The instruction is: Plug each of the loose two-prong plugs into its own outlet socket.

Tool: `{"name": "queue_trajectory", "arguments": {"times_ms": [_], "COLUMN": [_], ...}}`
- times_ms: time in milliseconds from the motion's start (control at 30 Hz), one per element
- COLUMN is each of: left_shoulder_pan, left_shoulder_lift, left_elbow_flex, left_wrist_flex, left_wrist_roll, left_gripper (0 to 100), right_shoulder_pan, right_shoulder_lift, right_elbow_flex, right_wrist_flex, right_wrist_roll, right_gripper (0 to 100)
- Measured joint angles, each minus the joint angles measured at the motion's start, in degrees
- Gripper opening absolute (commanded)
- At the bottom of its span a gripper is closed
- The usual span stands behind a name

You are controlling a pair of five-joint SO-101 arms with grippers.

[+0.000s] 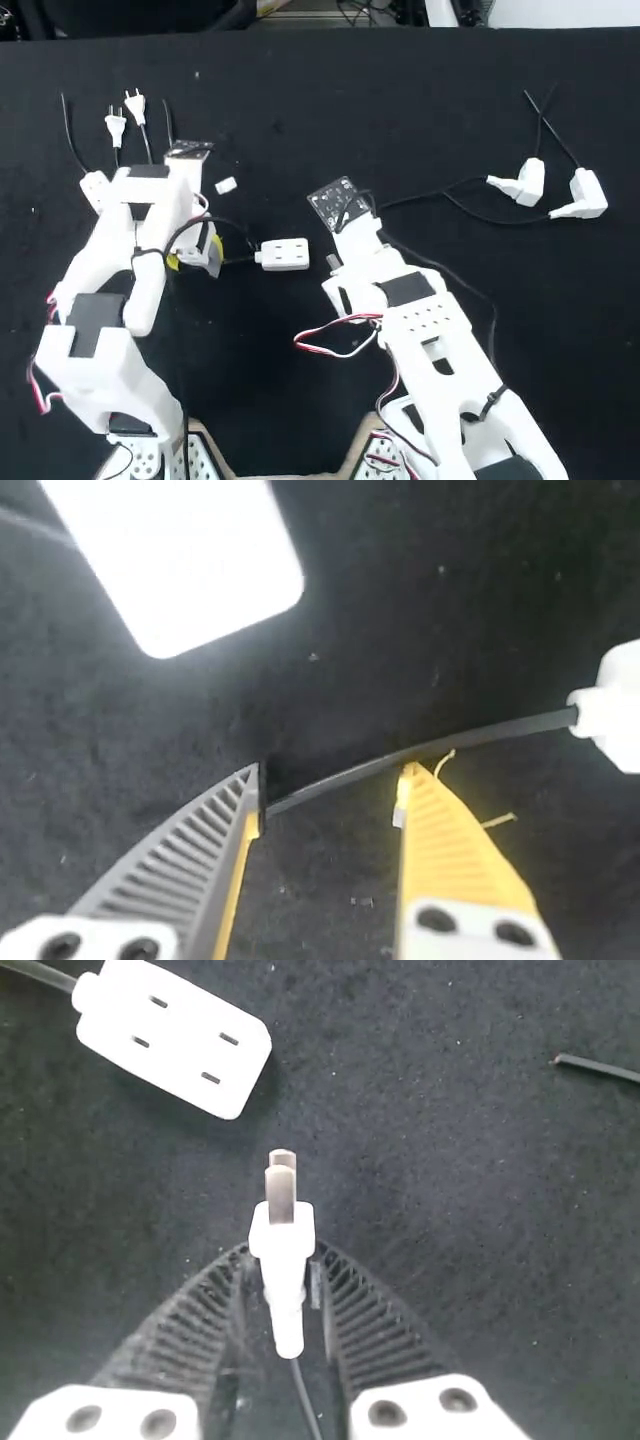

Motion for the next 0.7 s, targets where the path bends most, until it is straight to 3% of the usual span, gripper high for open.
{"name": "queue_trajectory", "arguments": {"times_ms": [233,433,700], "left_shoulder_pan": [0.0,0.79,7.3], "left_shoulder_lift": [-7.65,-10.64,-10.9], "left_elbow_flex": [0.18,6.07,10.64], "left_wrist_flex": [3.6,-1.58,-7.82], "left_wrist_roll": [0.0,4.66,10.2], "left_gripper": [22,22,22], "right_shoulder_pan": [0.0,-0.18,-8.44], "right_shoulder_lift": [0.0,0.0,0.0], "right_elbow_flex": [0.0,2.99,7.03], "right_wrist_flex": [0.0,-4.75,-12.4], "right_wrist_roll": [0.0,0.0,0.0], "right_gripper": [1.1,1.1,1.1]}}
